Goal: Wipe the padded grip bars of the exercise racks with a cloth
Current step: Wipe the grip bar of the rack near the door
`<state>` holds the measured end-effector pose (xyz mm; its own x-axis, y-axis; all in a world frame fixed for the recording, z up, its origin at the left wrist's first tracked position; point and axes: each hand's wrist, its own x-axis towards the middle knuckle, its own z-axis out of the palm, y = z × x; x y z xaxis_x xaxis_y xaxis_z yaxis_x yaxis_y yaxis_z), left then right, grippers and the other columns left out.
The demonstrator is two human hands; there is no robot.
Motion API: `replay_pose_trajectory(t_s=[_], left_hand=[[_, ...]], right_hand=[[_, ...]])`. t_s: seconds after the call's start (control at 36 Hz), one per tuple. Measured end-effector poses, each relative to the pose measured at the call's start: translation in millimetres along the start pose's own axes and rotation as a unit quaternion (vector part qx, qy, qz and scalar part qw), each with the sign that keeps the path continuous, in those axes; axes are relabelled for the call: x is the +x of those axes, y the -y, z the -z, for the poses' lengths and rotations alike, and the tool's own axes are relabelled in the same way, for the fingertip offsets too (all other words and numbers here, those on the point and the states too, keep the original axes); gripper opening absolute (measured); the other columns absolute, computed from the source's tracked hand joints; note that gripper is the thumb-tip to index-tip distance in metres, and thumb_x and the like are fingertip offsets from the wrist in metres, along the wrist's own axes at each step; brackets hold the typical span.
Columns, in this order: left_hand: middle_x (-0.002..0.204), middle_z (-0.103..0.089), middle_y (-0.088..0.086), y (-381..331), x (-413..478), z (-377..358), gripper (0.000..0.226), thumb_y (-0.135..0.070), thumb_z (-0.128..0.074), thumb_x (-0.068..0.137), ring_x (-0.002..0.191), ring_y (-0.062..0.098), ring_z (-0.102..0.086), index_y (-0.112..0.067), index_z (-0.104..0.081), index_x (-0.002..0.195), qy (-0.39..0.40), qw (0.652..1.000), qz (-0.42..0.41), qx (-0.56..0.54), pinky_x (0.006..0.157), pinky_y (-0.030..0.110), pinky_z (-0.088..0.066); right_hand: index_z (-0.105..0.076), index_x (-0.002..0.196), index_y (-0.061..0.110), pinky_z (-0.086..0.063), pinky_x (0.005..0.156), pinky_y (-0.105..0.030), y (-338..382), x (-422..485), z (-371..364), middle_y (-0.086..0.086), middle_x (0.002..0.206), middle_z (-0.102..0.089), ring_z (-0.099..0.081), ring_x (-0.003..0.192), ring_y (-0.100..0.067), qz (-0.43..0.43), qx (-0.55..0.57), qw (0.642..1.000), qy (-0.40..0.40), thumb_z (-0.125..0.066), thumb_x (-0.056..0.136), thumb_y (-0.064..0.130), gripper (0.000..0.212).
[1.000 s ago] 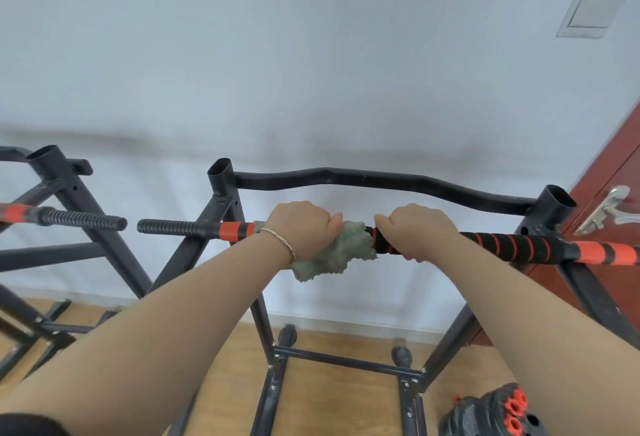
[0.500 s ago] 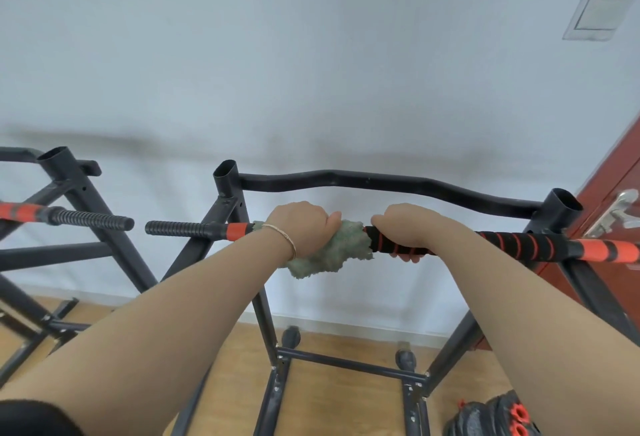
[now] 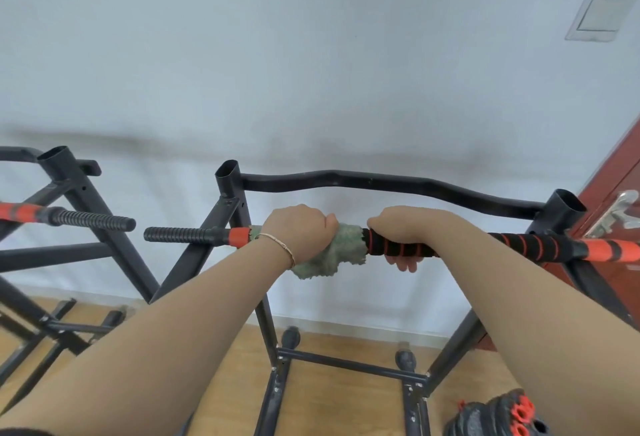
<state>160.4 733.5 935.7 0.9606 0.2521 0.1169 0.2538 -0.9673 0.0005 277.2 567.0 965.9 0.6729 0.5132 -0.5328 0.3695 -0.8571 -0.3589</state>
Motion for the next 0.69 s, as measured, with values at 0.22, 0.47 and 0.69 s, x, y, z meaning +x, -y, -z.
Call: replay_pose_trajectory(t_s=[0.22, 0.47, 0.69], left_hand=[[0.059, -0.049, 0.001, 18.3, -5.7, -3.8, 0.055, -0.043, -0.013, 0.097, 0.054, 0.018, -0.044, -0.015, -0.047, 0.063, -0.013, 0.999, -0.037, 0.019, 0.051, 0.029, -0.029], [0.057, -0.048, 0.001, 16.9, -1.6, -3.3, 0.048, -0.036, -0.017, 0.100, 0.053, 0.020, -0.045, -0.014, -0.041, 0.064, -0.019, 0.999, -0.033, 0.038, 0.050, 0.031, -0.031], [0.052, -0.047, -0.001, 18.3, -11.0, -6.8, 0.053, -0.041, -0.016, 0.099, 0.049, 0.021, -0.046, -0.017, -0.038, 0.058, -0.060, 0.996, -0.043, 0.054, 0.048, 0.028, -0.030]], right_hand=[[-0.053, 0.073, 0.013, -0.036, 0.045, -0.025, -31.4, -18.7, -57.2, 0.002, 0.051, -0.044, -0.037, 0.042, -0.022, 0.168, -0.295, 0.859, -0.382, -0.038, 0.094, 0.022, 0.028], [-0.061, 0.079, 0.014, -0.046, 0.058, -0.027, 7.0, -7.1, -17.4, -0.001, 0.058, -0.071, -0.066, 0.052, -0.020, 0.043, -0.072, 0.983, -0.165, -0.030, 0.092, 0.036, 0.040], [-0.051, 0.085, 0.012, -0.039, 0.049, -0.027, 13.4, -5.0, -31.8, 0.001, 0.054, -0.058, -0.053, 0.042, -0.020, 0.128, -0.212, 0.944, -0.217, -0.042, 0.091, 0.022, 0.016]])
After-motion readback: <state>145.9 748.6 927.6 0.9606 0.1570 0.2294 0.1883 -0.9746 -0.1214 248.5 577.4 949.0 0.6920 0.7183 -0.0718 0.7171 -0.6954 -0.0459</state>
